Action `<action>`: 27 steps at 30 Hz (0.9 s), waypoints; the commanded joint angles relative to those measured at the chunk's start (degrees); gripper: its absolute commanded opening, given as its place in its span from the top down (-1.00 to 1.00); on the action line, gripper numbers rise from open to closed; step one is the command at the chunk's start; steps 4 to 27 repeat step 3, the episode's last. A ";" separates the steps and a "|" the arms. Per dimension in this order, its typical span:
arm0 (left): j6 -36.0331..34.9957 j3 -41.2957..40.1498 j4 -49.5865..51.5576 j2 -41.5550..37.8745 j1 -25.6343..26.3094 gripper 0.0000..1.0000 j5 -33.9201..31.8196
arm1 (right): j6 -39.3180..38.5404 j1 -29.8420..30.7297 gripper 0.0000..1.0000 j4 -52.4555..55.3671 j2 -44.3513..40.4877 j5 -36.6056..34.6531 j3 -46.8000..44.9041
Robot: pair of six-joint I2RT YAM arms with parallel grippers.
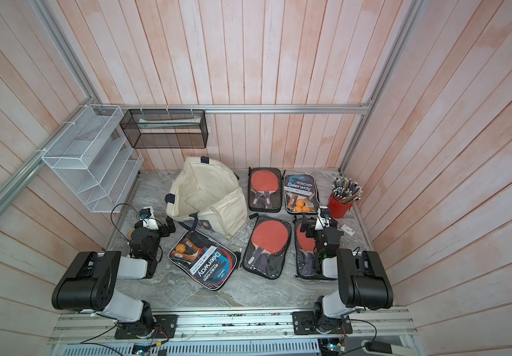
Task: Remove the ping pong set from the canvas bag
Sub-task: Reset both arms
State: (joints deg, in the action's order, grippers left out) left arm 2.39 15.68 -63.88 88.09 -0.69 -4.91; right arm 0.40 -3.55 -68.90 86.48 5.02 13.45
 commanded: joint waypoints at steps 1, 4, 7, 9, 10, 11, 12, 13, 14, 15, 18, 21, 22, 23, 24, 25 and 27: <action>-0.06 0.50 -0.14 0.27 -0.05 -1.00 0.42 | 0.17 0.13 -0.97 0.85 0.71 -0.67 1.18; -0.11 0.51 -0.09 0.28 -0.10 -1.00 0.42 | 0.10 0.20 -0.96 0.65 0.60 -0.75 0.96; -0.11 0.51 -0.09 0.28 -0.10 -1.00 0.42 | 0.10 0.20 -0.96 0.65 0.60 -0.75 0.96; -0.11 0.51 -0.09 0.28 -0.10 -1.00 0.42 | 0.10 0.20 -0.96 0.65 0.60 -0.75 0.96; -0.11 0.51 -0.09 0.28 -0.10 -1.00 0.42 | 0.10 0.20 -0.96 0.65 0.60 -0.75 0.96; -0.11 0.51 -0.09 0.28 -0.10 -1.00 0.42 | 0.10 0.20 -0.96 0.65 0.60 -0.75 0.96; -0.11 0.51 -0.09 0.28 -0.10 -1.00 0.42 | 0.10 0.20 -0.96 0.65 0.60 -0.75 0.96; -0.11 0.51 -0.09 0.28 -0.10 -1.00 0.42 | 0.10 0.20 -0.96 0.65 0.60 -0.75 0.96; -0.11 0.51 -0.09 0.28 -0.10 -1.00 0.42 | 0.10 0.20 -0.96 0.65 0.60 -0.75 0.96; -0.11 0.51 -0.09 0.28 -0.10 -1.00 0.42 | 0.10 0.20 -0.96 0.65 0.60 -0.75 0.96; -0.11 0.51 -0.09 0.28 -0.10 -1.00 0.42 | 0.10 0.20 -0.96 0.65 0.60 -0.75 0.96; -0.11 0.51 -0.09 0.28 -0.10 -1.00 0.42 | 0.10 0.20 -0.96 0.65 0.60 -0.75 0.96; -0.11 0.51 -0.09 0.28 -0.10 -1.00 0.42 | 0.10 0.20 -0.96 0.65 0.60 -0.75 0.96; -0.11 0.51 -0.09 0.28 -0.10 -1.00 0.42 | 0.10 0.20 -0.96 0.65 0.60 -0.75 0.96; -0.11 0.51 -0.09 0.28 -0.10 -1.00 0.42 | 0.10 0.20 -0.96 0.65 0.60 -0.75 0.96; -0.11 0.51 -0.09 0.28 -0.10 -1.00 0.42 | 0.10 0.20 -0.96 0.65 0.60 -0.75 0.96; -0.11 0.51 -0.09 0.28 -0.10 -1.00 0.42 | 0.10 0.20 -0.96 0.65 0.60 -0.75 0.96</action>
